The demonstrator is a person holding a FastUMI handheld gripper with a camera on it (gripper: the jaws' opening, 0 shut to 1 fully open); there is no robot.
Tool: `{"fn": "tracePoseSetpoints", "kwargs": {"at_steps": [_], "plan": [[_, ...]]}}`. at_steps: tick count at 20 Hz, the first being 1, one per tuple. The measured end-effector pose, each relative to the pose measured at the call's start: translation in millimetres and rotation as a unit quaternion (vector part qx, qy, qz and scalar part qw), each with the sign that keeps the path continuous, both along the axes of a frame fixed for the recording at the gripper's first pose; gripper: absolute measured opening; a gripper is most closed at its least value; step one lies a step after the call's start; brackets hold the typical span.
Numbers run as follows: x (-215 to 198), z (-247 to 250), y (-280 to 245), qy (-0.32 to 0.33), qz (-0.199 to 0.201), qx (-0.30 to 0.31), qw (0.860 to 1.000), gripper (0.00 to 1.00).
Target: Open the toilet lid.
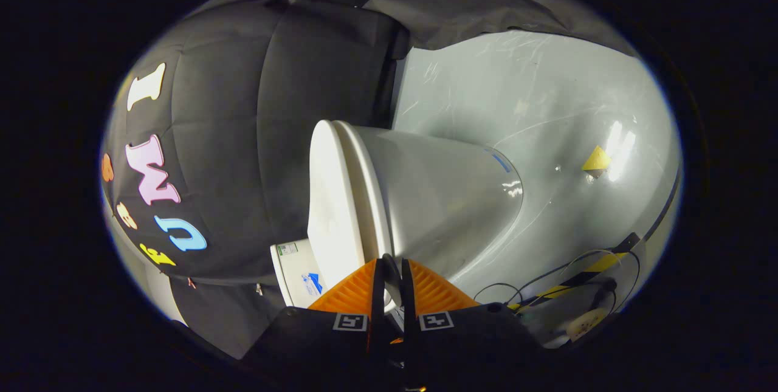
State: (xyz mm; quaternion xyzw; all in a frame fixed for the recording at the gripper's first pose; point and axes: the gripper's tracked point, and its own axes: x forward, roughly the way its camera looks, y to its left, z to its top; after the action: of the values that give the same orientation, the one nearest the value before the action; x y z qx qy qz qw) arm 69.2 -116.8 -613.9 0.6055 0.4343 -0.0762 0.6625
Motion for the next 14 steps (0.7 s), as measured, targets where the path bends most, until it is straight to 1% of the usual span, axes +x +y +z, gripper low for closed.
{"fn": "tracePoseSetpoints", "kwargs": {"at_steps": [1, 3, 7, 11, 14], "plan": [[0.9, 3.4, 0.5, -0.003, 0.001, 0.001, 1.000, 0.16], [5.4, 14.2, 0.7, -0.018, -0.003, -0.007, 1.000, 0.11], [10.5, 49.3, 3.8, -0.051, -0.020, -0.038, 0.998, 0.11], [18.3, 96.3, 17.6, -0.080, 0.013, -0.109, 0.991, 0.11], [23.8, 131.9, 30.5, -0.097, 0.033, -0.161, 0.982, 0.11]]}}
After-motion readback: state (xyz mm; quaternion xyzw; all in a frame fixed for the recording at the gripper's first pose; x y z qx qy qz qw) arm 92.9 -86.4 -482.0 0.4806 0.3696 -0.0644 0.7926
